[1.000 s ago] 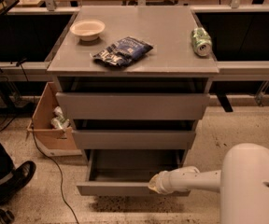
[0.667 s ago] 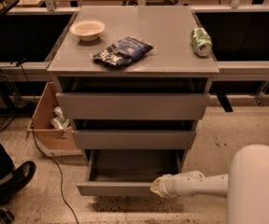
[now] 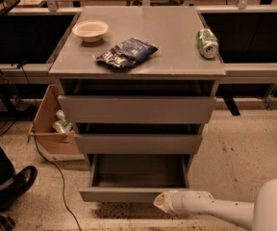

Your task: Close bottom drawer

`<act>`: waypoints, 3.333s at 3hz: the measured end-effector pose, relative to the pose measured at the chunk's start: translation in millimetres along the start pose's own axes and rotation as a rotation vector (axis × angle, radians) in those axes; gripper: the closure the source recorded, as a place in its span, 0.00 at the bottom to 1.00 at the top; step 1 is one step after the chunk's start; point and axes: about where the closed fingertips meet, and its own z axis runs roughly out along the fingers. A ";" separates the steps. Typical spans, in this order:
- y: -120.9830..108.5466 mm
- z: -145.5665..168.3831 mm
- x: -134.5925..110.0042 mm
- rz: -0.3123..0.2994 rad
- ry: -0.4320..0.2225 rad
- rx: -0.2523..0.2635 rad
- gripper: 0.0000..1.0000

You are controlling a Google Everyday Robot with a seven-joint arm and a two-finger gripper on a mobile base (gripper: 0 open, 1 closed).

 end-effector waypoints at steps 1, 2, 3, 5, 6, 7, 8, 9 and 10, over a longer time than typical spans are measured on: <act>-8.2 17.6 7.8 0.005 -0.049 0.013 1.00; -13.1 20.6 8.5 -0.009 -0.053 0.020 1.00; -11.4 23.7 10.6 0.019 -0.091 0.023 1.00; -39.5 46.7 -2.6 0.003 -0.177 0.050 1.00; -64.4 65.8 -21.0 -0.036 -0.229 0.067 1.00; -84.2 76.7 -33.4 -0.061 -0.259 0.084 1.00; -90.1 81.2 -38.6 -0.070 -0.272 0.089 1.00; -99.9 86.7 -47.8 -0.081 -0.298 0.110 1.00; -99.8 86.6 -47.8 -0.081 -0.298 0.110 1.00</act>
Offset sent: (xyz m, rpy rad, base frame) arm 0.0103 0.0002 -0.0171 0.0403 -0.0258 -0.0069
